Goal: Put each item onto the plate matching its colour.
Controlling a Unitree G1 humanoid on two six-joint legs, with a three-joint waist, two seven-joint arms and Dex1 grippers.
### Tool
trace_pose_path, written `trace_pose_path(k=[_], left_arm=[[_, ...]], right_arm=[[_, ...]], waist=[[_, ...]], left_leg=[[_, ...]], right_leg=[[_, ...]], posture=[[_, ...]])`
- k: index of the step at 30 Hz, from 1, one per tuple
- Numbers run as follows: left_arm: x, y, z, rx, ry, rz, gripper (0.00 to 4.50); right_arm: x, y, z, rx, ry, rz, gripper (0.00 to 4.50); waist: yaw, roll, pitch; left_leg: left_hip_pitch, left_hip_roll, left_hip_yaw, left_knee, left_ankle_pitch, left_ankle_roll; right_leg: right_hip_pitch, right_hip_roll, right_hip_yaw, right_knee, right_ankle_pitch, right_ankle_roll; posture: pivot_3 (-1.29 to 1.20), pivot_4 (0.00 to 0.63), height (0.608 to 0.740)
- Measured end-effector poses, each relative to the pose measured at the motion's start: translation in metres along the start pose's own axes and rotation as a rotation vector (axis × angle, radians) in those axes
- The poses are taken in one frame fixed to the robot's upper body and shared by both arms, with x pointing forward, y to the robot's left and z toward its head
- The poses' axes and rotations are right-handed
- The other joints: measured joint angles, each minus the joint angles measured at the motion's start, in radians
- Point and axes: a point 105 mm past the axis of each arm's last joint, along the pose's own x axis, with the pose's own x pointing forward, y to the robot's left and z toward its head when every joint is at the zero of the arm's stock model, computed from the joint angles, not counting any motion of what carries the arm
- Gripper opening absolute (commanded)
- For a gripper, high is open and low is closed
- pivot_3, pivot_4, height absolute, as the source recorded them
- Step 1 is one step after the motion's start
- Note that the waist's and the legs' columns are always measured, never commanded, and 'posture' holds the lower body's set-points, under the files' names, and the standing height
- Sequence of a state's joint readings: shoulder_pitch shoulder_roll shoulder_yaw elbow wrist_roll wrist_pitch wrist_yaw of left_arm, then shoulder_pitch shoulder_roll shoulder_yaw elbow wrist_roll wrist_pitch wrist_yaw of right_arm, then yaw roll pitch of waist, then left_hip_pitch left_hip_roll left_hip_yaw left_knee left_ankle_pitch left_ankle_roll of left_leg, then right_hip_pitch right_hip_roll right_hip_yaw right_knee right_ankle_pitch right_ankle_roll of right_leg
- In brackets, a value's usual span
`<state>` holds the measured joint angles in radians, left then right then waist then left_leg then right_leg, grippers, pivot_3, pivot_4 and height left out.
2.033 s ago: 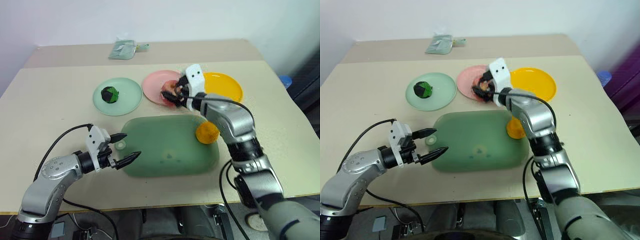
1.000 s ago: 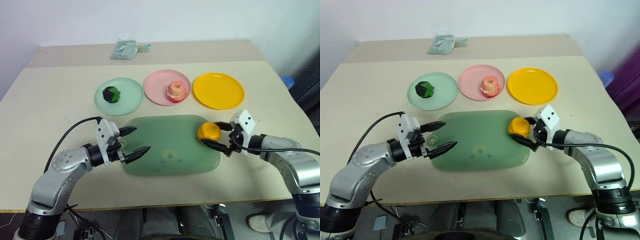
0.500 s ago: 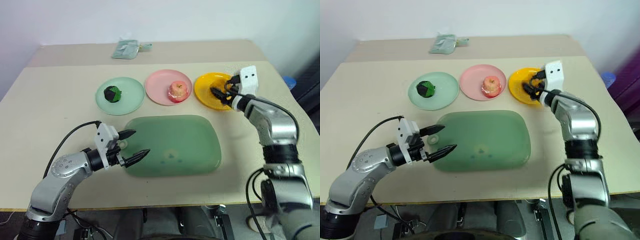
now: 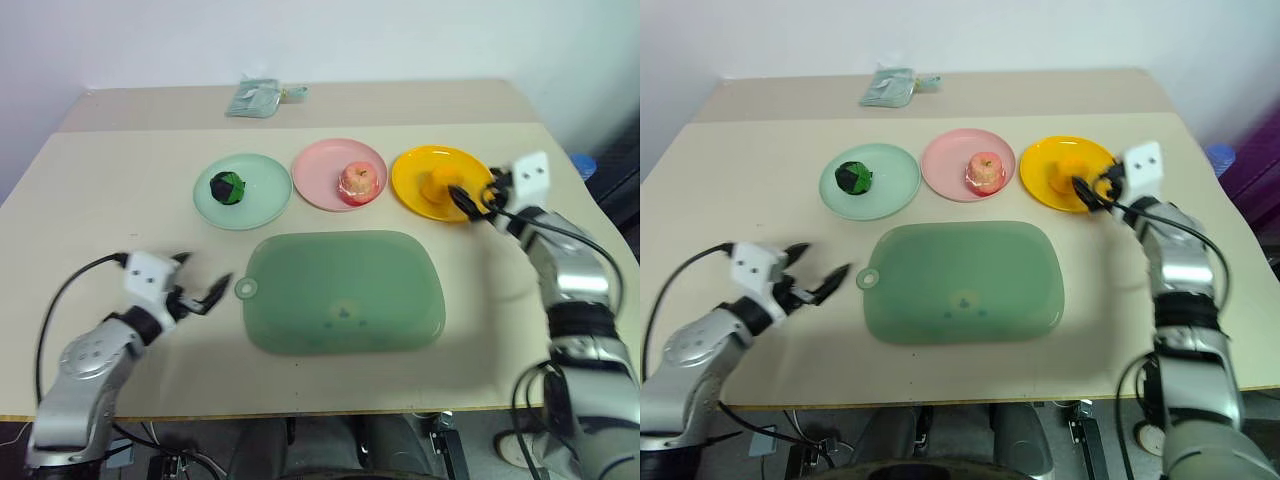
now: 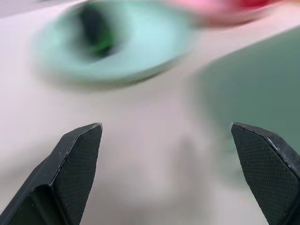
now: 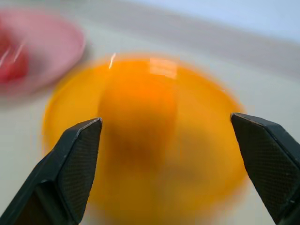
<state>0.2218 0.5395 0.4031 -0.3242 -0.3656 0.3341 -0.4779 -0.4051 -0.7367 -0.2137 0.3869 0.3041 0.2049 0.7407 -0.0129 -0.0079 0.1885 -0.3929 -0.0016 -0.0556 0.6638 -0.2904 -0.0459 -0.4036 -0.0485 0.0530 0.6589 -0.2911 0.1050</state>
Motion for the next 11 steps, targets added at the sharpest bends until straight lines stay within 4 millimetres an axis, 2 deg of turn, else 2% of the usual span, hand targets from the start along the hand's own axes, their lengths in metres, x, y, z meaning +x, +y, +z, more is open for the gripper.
trace_pose_path(k=[2, 4, 7, 11], left_arm=[[-0.016, 0.023, -0.009, -0.007, 0.027, 0.087, 4.50], [-0.028, 0.032, -0.011, -0.007, 0.031, 0.113, 4.50], [-0.034, 0.034, -0.013, -0.011, 0.039, 0.118, 4.50], [-0.039, 0.037, -0.015, -0.027, 0.040, 0.142, 4.50]], right_arm=[[-0.026, 0.002, -0.019, 0.035, 0.085, 0.079, 4.45], [-0.042, 0.011, -0.023, 0.055, 0.129, 0.166, 4.45], [-0.047, 0.014, -0.017, 0.055, 0.125, 0.217, 4.45], [-0.040, 0.011, -0.008, 0.043, 0.103, 0.209, 4.45]], waist=[[-0.005, 0.000, 0.000], [-0.011, 0.001, 0.000], [-0.015, 0.000, 0.000], [-0.014, 0.000, 0.000]], left_leg=[[0.001, 0.000, 0.001, 0.000, 0.000, 0.000], [0.004, 0.001, 0.002, 0.000, 0.000, 0.000], [0.013, 0.001, 0.002, 0.000, 0.000, 0.000], [0.015, 0.001, 0.002, -0.001, 0.000, 0.000]], right_leg=[[0.001, 0.000, 0.001, 0.000, 0.000, 0.000], [0.003, 0.000, 0.001, 0.000, 0.000, 0.000], [0.012, 0.002, 0.001, 0.000, 0.000, -0.001], [0.014, 0.001, 0.001, -0.001, 0.000, 0.000]], posture=[[0.00, 0.150, 0.740], [0.00, 0.150, 0.740], [0.00, 0.150, 0.740], [0.00, 0.150, 0.740]])
